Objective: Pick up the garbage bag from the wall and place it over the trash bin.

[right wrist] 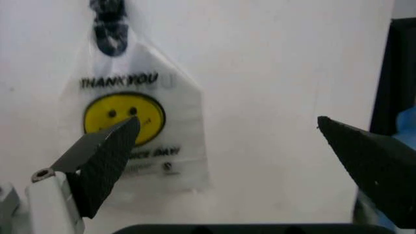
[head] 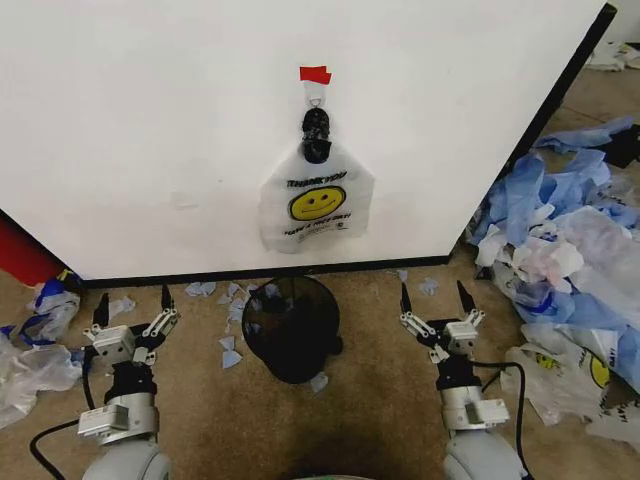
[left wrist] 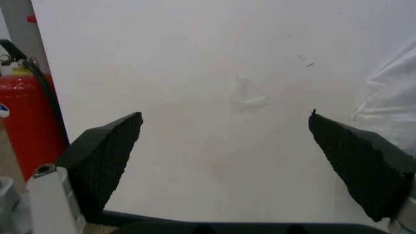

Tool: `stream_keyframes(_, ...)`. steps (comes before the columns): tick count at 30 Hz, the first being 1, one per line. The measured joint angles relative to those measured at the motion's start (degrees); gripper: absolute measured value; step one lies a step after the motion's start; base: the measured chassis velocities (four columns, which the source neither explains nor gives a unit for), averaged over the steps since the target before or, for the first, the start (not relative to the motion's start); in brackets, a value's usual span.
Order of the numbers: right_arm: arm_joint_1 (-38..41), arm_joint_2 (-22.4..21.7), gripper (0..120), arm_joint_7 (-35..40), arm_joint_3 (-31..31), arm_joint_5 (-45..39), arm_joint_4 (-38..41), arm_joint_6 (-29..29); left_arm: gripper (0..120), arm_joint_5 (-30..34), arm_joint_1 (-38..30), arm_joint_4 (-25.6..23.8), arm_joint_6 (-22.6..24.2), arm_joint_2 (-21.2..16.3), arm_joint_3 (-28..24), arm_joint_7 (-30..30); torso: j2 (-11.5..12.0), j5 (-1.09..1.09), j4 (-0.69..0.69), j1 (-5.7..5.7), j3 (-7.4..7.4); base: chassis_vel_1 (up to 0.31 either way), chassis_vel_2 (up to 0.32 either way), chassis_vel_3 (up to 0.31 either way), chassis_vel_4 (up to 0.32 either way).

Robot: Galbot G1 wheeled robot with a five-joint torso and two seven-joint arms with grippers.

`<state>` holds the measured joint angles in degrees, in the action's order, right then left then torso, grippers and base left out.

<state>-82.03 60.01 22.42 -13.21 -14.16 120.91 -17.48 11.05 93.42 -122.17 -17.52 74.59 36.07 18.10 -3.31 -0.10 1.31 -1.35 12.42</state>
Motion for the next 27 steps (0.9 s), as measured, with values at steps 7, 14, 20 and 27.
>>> stream_keyframes(7,0.5,-0.7,100,0.0,0.3,-1.6,0.3,0.2,100,-0.9,-0.9,2.3,-0.1,0.1,-2.1,-0.3,0.0,0.04,0.06,0.00,0.00,0.000,0.000,0.000,0.000)
stream_keyframes(14,3.4,-1.1,100,0.0,2.9,-6.2,0.2,0.4,99,-2.2,-0.1,2.8,-0.2,1.6,-1.8,-0.5,0.0,0.04,0.04,0.00,0.00,0.000,0.000,0.000,0.000)
stream_keyframes(20,9.1,-1.5,100,0.0,7.8,-15.2,-0.4,0.6,99,-2.1,-0.7,4.0,-1.0,1.9,-1.9,-0.9,0.0,0.02,0.04,0.00,0.00,0.000,0.000,0.000,0.000)
stream_keyframes(27,14.7,-1.7,100,-0.4,12.2,-22.3,-1.6,0.5,99,-1.7,-1.6,4.9,-1.7,1.0,-1.7,-1.0,0.0,-0.01,0.08,0.00,0.00,0.000,0.000,0.000,0.000)
